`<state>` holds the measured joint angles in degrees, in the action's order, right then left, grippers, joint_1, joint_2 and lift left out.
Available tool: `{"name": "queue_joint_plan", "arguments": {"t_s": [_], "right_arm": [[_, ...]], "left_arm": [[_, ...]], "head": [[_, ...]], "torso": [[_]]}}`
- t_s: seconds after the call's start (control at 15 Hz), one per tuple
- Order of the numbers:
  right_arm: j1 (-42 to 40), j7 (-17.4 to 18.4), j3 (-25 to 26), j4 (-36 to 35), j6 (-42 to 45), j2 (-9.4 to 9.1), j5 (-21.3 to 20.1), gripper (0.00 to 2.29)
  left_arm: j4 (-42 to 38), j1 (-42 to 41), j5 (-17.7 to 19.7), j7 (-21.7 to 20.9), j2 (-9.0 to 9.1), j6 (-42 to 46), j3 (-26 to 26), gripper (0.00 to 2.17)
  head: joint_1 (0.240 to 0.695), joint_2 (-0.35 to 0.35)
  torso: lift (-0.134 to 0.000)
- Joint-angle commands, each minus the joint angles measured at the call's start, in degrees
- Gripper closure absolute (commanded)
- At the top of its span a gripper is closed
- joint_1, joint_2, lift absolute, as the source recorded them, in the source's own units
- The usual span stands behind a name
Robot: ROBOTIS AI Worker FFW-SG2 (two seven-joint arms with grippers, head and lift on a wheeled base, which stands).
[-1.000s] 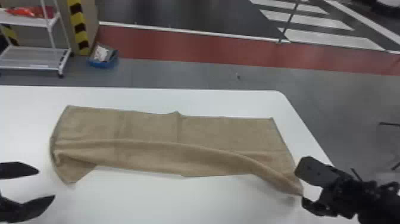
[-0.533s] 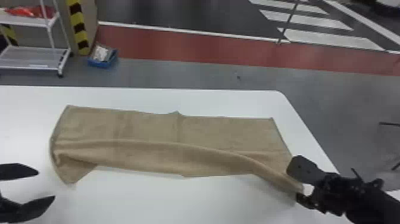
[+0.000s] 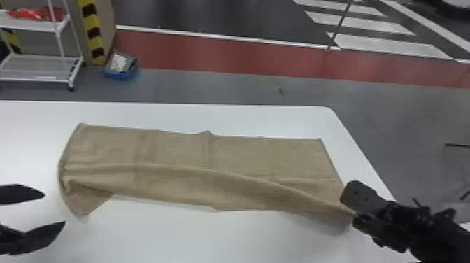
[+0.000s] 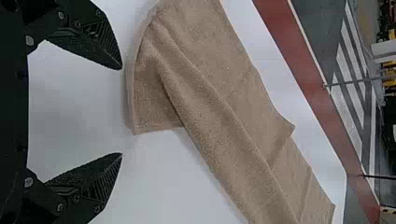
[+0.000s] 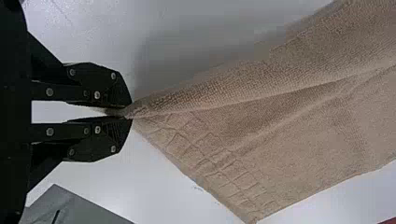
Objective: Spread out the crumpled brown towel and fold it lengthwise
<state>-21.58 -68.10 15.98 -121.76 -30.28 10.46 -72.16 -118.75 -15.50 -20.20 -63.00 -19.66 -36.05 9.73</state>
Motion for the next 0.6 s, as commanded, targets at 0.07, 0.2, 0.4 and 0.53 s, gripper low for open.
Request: {"name": "queue_joint_plan", "arguments": {"t_s": [0.07,0.2,0.4,0.53], "right_arm": [[-0.13,-0.1,0.19,-0.06,-0.09,-0.09,0.0,1.36],[-0.13,0.07,0.02,-0.32,-0.44,-0.26,0.0,1.36],[-0.74,-0.1,-0.42,-1.55,-2.9,-0.35,0.0,1.36],[-1.53,-0.1,-0.33,-2.61,-3.43,-0.35,0.0,1.36]], "left_arm": [[-1.75,-0.76,0.52,-0.01,0.33,-1.7,-0.94,0.27],[-3.77,-1.72,0.6,0.16,1.2,-2.94,-2.61,0.27],[-4.39,-1.72,-0.45,1.92,1.47,-4.17,-5.68,0.59],[-2.37,0.21,-0.71,2.1,1.73,-2.94,-5.77,0.62]], "head": [[0.695,-0.248],[0.695,-0.263],[0.695,-0.297],[0.695,-0.321]], "torso": [[-0.125],[-0.125],[-0.125],[-0.125]]}}
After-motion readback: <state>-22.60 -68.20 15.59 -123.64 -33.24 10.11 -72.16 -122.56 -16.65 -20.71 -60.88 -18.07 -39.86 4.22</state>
